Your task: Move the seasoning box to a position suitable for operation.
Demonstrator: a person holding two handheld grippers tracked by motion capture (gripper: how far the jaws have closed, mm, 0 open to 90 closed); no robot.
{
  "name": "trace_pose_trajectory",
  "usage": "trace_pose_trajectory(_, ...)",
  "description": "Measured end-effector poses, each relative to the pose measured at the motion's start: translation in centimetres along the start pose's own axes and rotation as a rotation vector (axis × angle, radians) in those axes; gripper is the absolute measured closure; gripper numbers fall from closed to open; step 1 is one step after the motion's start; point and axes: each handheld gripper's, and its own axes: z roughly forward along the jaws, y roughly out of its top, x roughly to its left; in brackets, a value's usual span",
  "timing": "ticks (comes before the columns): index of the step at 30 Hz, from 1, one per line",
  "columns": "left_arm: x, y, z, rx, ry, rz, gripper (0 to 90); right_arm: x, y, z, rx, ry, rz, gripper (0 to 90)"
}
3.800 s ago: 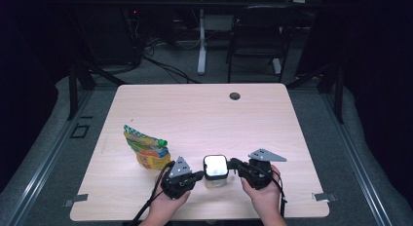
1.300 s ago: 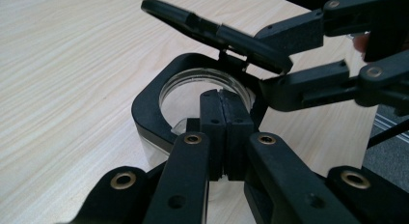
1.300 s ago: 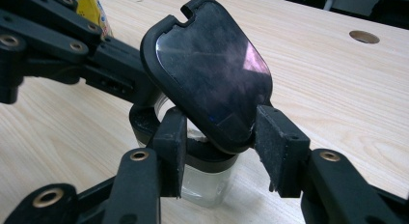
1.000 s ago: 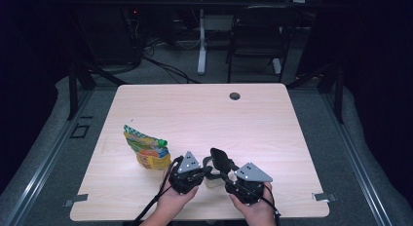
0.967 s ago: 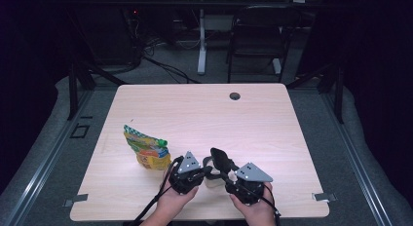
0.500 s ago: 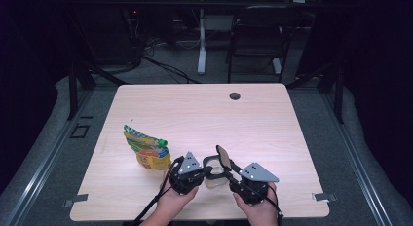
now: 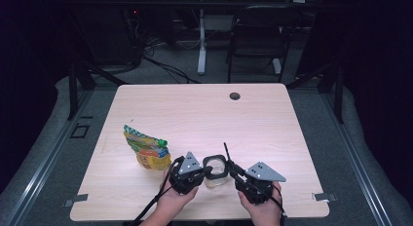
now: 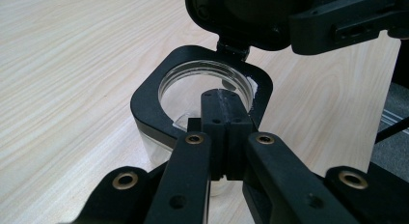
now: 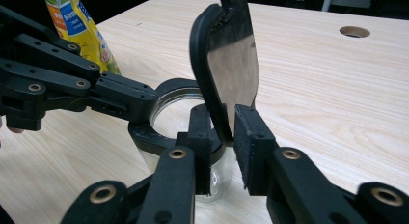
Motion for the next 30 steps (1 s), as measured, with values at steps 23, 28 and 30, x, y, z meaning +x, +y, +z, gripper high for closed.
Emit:
trace_pose_trajectory(23,-0.2,-0.1,-0.1,0.003,-0.012,-0.009,90.0,-0.8,0.1,-0.2,0.001,-0.003,0.045,83.3)
trace_pose_trajectory(28,-0.5,-0.1,-0.1,0.002,-0.016,-0.007,90.0,-1.2,0.4,0.2,0.003,-0.004,0.052,83.6)
trace_pose_trajectory(30,-0.6,-0.1,0.0,0.0,-0.017,-0.008,90.0,-1.5,0.6,0.5,0.01,0.001,0.057,83.6)
